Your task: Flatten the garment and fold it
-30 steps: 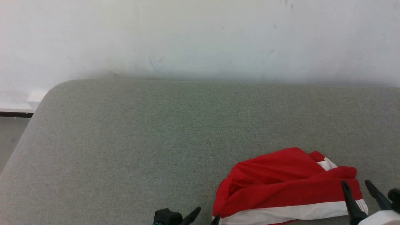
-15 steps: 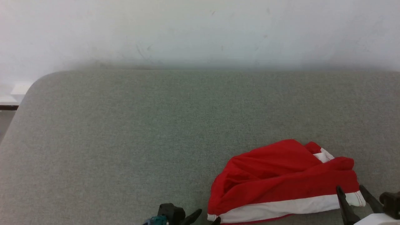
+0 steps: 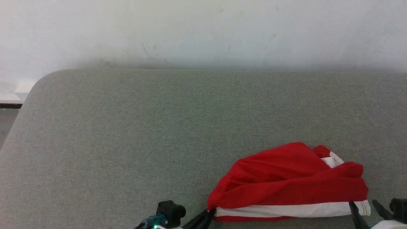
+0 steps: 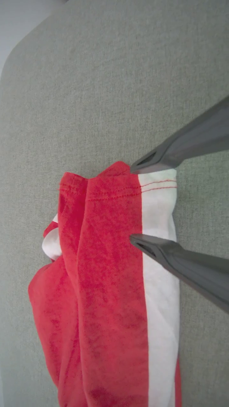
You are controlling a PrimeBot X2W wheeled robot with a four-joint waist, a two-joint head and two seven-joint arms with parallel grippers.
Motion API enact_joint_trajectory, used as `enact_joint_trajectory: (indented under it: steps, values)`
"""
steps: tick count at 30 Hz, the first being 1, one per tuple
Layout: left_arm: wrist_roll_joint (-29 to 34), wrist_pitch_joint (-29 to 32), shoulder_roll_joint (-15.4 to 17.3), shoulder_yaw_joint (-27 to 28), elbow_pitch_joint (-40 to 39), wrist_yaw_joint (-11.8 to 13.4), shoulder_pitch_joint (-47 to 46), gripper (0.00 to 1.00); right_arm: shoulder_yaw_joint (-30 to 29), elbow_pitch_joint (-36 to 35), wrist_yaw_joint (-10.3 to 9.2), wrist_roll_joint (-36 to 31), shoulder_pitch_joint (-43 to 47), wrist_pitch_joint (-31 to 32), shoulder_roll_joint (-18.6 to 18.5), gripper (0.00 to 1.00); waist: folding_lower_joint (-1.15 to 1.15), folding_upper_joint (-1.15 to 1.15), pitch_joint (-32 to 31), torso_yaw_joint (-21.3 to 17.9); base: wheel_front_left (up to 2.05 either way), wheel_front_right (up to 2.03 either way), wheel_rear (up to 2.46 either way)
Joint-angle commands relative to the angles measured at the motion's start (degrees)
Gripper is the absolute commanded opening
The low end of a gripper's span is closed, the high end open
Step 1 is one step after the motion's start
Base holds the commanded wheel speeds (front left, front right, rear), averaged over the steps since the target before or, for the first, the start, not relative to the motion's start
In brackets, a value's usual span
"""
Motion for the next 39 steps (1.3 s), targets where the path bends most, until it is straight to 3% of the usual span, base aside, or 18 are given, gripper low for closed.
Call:
enact_joint_trajectory:
  steps: [1,11,23,24,25,26,33,39]
  values:
    - [-0.3,-0.5,0.37,0.25,-0.53,0.04,0.23,0.0,-0.02,-0.01,-0.05,-0.04,0.58,0.77,-0.68,1.0,-0.01,0.0,-0.31,0.26,0.0,0.0,0.0]
    - [-0.12,-0.51,0.25,-0.5,-2.3,0.7,0.31,0.0,-1.01,-0.85,-0.05,1.51,0.95,10.1,-2.2,1.0,-0.01,0.0,-0.02,0.73,0.0,0.0,0.0]
    - [-0.01,-0.59,0.57,-1.07,-2.33,0.97,-0.27,0.0,-0.4,0.2,-0.05,2.08,-1.14,11.52,-2.8,1.0,-0.01,0.0,0.71,0.85,0.0,0.0,0.0]
    - [-0.01,-0.56,0.61,-1.12,-2.32,0.99,-0.32,0.0,-0.28,0.38,-0.05,2.23,-1.21,11.52,-2.89,0.51,-0.01,0.0,0.75,0.88,0.0,0.0,0.0]
    - [-0.02,-0.54,0.64,-1.16,-2.31,1.01,-0.37,0.0,-0.22,0.61,-0.05,2.44,-1.31,11.52,-2.93,0.19,-0.01,0.0,0.8,0.91,0.0,0.0,0.0]
    - [-0.03,-0.53,0.66,-1.21,-2.31,1.02,-0.41,0.0,-0.07,0.87,-0.05,2.74,-1.39,11.61,-2.97,0.0,-0.01,0.0,0.84,0.94,0.0,0.0,0.0]
    - [-0.29,-0.62,0.71,-1.42,-2.07,1.19,-0.51,0.0,0.51,1.01,-0.05,2.99,-1.46,10.88,-3.3,0.0,-0.01,0.0,0.64,1.02,0.0,0.0,0.0]
    - [-0.75,-1.13,1.15,-1.2,-1.99,1.53,0.21,0.0,0.57,-3.53,-0.05,4.17,-0.09,11.0,-3.31,0.0,-0.01,0.0,-1.23,0.46,0.0,0.0,0.0]
